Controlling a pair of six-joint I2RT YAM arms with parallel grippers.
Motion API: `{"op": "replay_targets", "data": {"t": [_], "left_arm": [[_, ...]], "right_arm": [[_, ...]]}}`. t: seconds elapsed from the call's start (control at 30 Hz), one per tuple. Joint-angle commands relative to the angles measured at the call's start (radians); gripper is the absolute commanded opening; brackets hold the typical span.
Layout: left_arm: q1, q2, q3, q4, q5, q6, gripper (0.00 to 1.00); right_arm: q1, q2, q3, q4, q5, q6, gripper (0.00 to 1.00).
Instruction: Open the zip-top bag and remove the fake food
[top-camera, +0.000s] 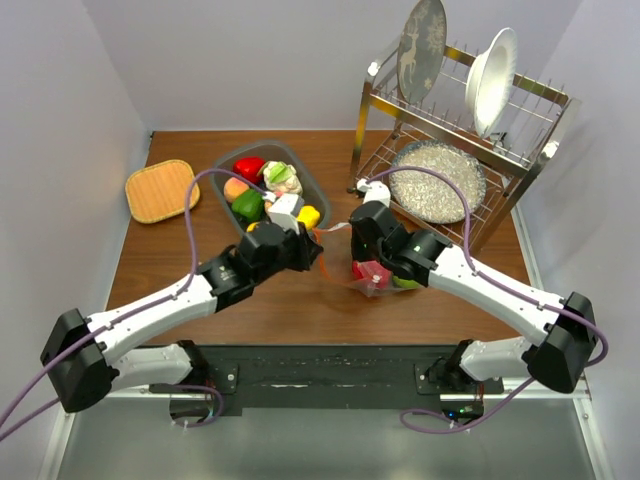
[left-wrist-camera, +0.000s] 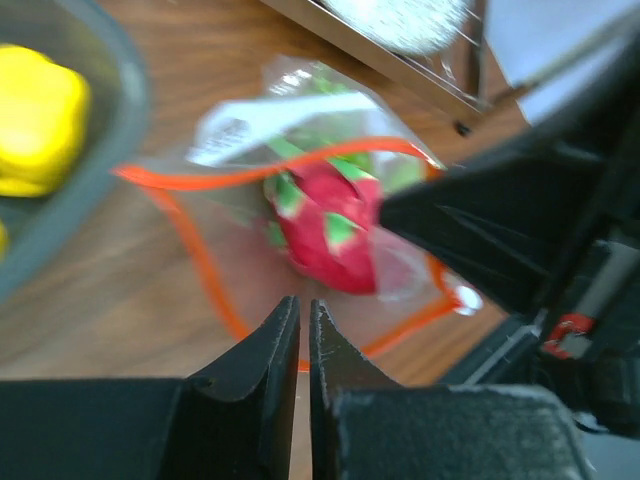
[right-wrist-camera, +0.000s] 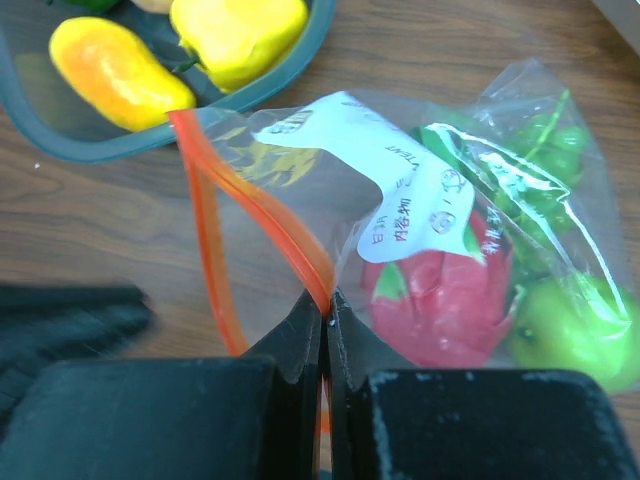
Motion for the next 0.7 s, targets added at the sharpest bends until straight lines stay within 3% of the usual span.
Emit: {"op": "replay_targets", "data": {"t": [0.0,0.1,0.23,0.27,0.4,0.53,0.67], "left_arm": [[-0.068,0.070,-0.026,0.156,-0.023,-0.086,0.12],[-0.071,0.121,-0.071,0.281,-0.023,-0.121,0.13],[-0.073,0.210,-0.092,0.403,-0.009,-0.142,0.22],[-0.072,0.247,-0.095,0.423,-0.012,-0.148,0.23],[-0.073,0.318,-0.097,0.520,0.012,-0.160,0.29],[-0.078,0.371,-0.079,0.522,0.011,-0.169,0.36],[-0.085,0.391,-0.065,0.515,0.006,-0.171,0.43]], "right_arm": [[0.051,0.011,0.069,-0.015,0.100,0.057,0.00],[0.067,-0.009,0.068,-0.018,0.118,0.073,0.00],[0.068,-0.056,0.054,-0.041,0.159,0.074,0.01],[0.068,-0.067,0.052,-0.067,0.166,0.071,0.14],[0.068,-0.137,0.031,-0.105,0.207,0.062,0.31],[0.044,-0.202,-0.018,-0.158,0.239,0.077,0.38],[-0.056,-0.239,-0.105,-0.161,0.160,0.082,0.36]]}}
